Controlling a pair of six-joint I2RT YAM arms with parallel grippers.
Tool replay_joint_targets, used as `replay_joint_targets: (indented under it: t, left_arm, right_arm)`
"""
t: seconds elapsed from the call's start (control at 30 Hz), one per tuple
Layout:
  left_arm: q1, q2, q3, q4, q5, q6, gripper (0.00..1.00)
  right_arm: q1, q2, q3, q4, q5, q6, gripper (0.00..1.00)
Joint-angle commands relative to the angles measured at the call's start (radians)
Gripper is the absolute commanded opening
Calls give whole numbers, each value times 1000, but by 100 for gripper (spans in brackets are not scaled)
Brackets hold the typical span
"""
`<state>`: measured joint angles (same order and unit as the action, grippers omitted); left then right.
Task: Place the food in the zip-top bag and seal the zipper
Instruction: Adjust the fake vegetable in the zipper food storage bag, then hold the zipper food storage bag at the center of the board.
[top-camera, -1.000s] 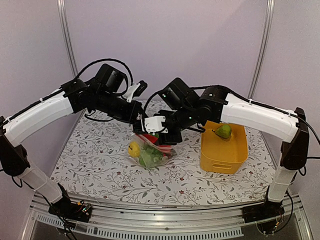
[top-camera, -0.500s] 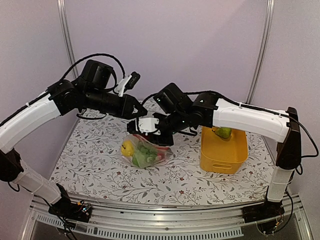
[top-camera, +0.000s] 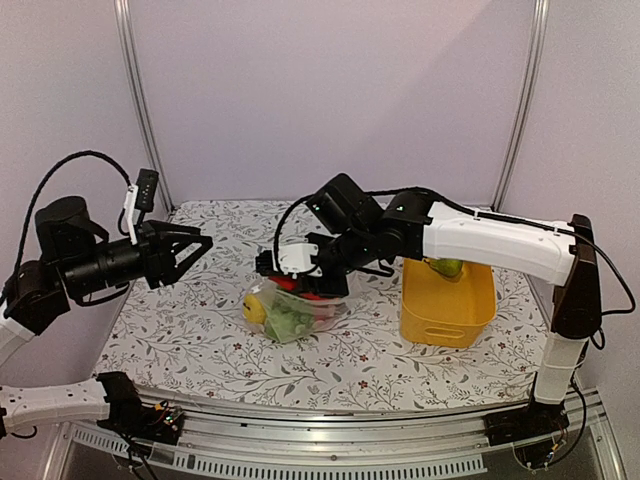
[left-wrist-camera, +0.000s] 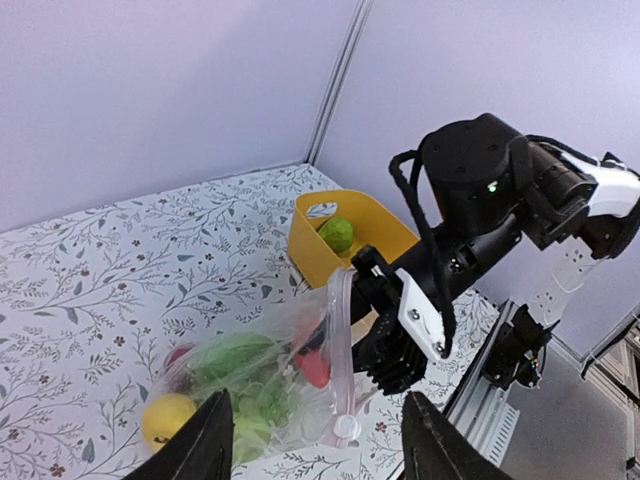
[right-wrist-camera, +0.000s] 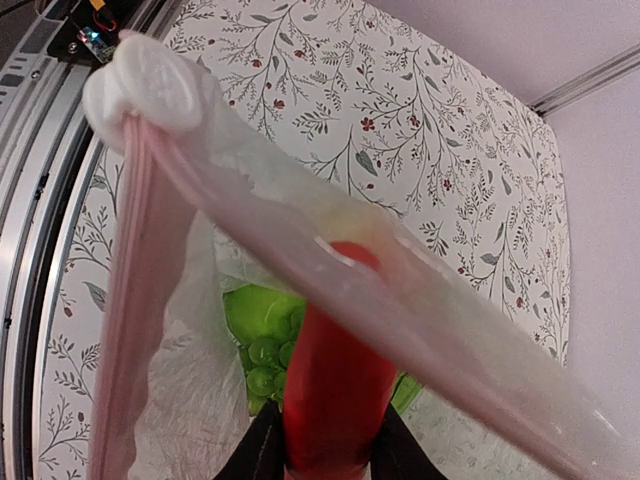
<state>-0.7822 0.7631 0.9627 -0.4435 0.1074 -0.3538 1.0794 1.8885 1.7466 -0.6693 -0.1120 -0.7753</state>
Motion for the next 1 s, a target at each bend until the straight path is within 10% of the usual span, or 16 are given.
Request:
replay_joint_targets:
  t: [0.0,0.57,0.97]
  left_arm:
    - [2,-147,-176,122,58,38,56]
    - [-223,110,-275,252,-159,265,51]
    - [-223,148,-258,320,-214,387,13]
  right_arm:
    - [-5,35,-13,-32,-11,-38,28]
    - [-41,22,0,-39,-16,0,29]
    - [-42,42,20,-47,-56,4,49]
